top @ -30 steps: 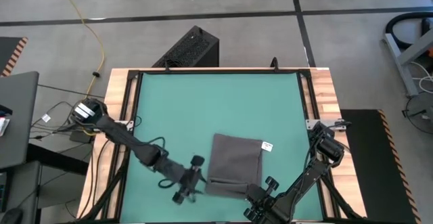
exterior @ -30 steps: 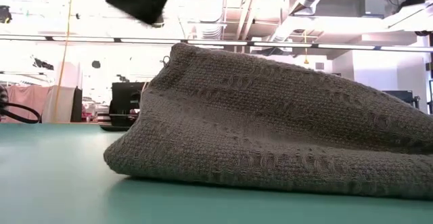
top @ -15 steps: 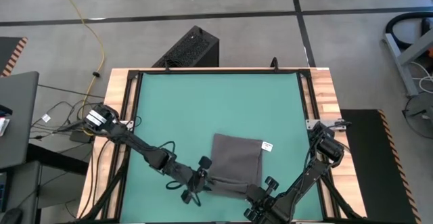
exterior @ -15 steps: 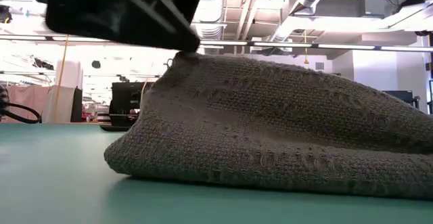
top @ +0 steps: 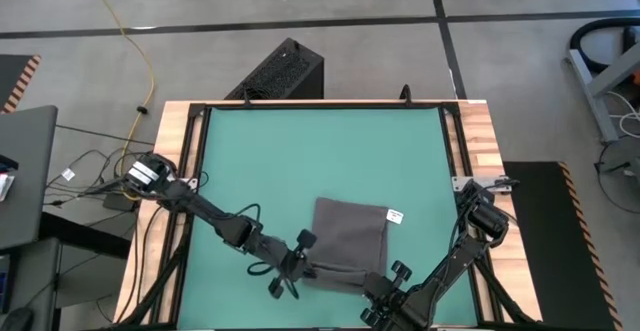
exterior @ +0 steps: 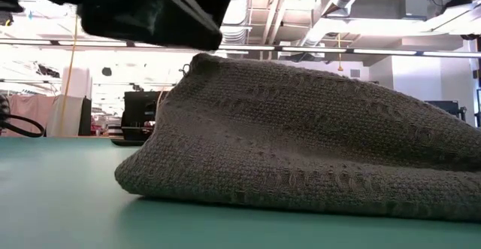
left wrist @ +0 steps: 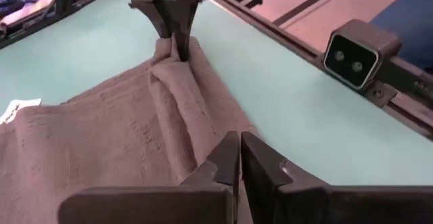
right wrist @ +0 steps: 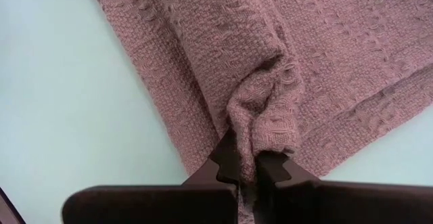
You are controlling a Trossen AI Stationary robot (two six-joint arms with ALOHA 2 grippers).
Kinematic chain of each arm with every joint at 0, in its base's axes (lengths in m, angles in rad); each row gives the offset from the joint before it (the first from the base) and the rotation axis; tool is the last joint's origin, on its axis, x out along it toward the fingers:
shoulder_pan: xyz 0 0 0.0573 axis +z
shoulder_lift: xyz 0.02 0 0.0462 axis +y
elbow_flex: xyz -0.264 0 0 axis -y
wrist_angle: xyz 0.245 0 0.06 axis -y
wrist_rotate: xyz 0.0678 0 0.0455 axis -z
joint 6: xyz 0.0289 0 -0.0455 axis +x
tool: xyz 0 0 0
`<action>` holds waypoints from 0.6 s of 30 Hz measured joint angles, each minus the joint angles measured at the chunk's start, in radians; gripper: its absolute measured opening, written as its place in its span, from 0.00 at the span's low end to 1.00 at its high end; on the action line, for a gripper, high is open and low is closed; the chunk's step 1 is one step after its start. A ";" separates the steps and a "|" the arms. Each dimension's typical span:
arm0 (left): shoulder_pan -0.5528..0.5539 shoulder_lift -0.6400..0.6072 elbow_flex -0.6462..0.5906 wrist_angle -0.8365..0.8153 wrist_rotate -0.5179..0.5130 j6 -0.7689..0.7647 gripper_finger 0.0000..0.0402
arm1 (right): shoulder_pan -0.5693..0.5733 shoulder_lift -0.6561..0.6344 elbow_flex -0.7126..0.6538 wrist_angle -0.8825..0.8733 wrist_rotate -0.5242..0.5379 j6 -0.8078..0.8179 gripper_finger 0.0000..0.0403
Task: Roll towel into tight, uniform cylinder
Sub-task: Roll the gray towel
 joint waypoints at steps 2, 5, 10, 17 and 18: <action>0.002 0.000 0.000 0.004 0.016 -0.003 0.00 | 0.000 0.000 0.000 0.001 0.000 0.000 0.06; 0.001 0.031 0.001 0.037 0.022 -0.013 0.00 | 0.000 0.000 0.000 0.001 0.000 0.000 0.07; 0.000 0.141 0.000 0.098 0.010 -0.044 0.00 | 0.000 0.000 0.000 0.004 0.000 0.000 0.07; 0.003 0.157 0.001 0.126 -0.039 -0.086 0.00 | 0.000 0.000 0.000 0.005 0.007 -0.020 0.10; 0.006 0.157 0.001 0.121 -0.039 -0.091 0.00 | 0.000 0.001 0.003 0.004 0.013 -0.038 0.11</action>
